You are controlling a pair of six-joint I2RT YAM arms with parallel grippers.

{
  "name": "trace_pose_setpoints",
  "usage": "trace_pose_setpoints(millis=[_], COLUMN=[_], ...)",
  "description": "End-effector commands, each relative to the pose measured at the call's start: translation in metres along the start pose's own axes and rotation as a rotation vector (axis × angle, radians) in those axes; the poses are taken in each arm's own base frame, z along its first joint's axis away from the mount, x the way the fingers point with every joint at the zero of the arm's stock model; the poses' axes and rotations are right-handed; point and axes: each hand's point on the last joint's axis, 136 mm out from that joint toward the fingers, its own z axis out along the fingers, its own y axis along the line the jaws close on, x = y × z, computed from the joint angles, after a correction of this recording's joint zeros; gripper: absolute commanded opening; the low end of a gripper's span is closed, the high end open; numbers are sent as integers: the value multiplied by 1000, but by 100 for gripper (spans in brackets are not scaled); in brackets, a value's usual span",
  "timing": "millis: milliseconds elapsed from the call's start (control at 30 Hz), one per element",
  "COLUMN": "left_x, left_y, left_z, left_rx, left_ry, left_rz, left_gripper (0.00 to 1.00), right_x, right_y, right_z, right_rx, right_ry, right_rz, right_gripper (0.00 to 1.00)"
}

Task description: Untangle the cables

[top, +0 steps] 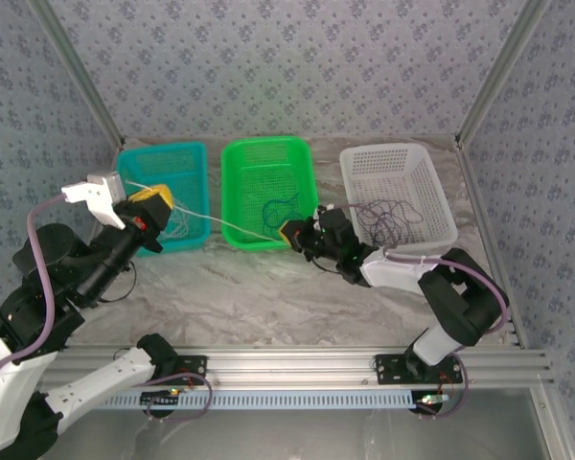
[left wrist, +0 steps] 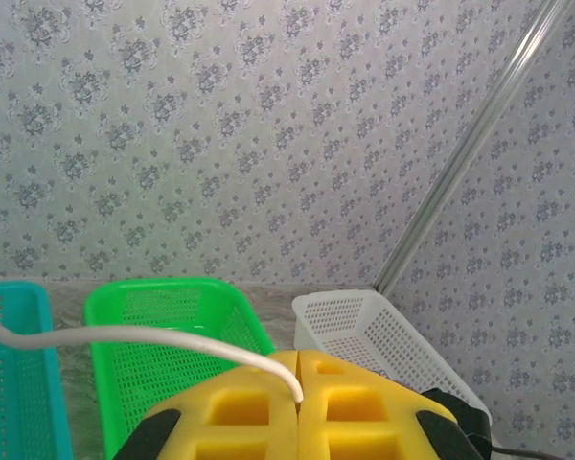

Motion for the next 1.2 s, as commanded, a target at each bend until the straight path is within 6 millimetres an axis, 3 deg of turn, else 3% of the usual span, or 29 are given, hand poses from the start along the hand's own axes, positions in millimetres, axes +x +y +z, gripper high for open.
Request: trace_pose_setpoints(millis=[0,33,167,233,467,767,900,1167], left_x=[-18,-18,-33,-46,-70,-61,-52,-47], left_y=[-3,-4,-7,-13,-13,11,32,106], left_z=[-6,-5,-3,-4,1,24,46,80], left_rx=[8,10,3,10,-54,-194,-233,-293], left_ry=[-57,-55,-90,-111,-131,-89,-40,1], left_rz=[3,5,34,58,191,283,240,45], left_gripper=[0,0,0,0,0,0,0,0], right_x=[-3,-1,10,14,17,14,10,2], right_y=[14,21,48,59,77,61,55,46], right_z=[-2,-1,0,-4,-32,-89,-110,-155], right_rx=[7,4,4,12,55,225,253,284], right_ry=[-1,11,59,73,46,-12,-43,-129], right_rz=[-60,-87,-219,-278,-448,-664,-693,-707], right_gripper=[19,32,69,78,82,83,83,83])
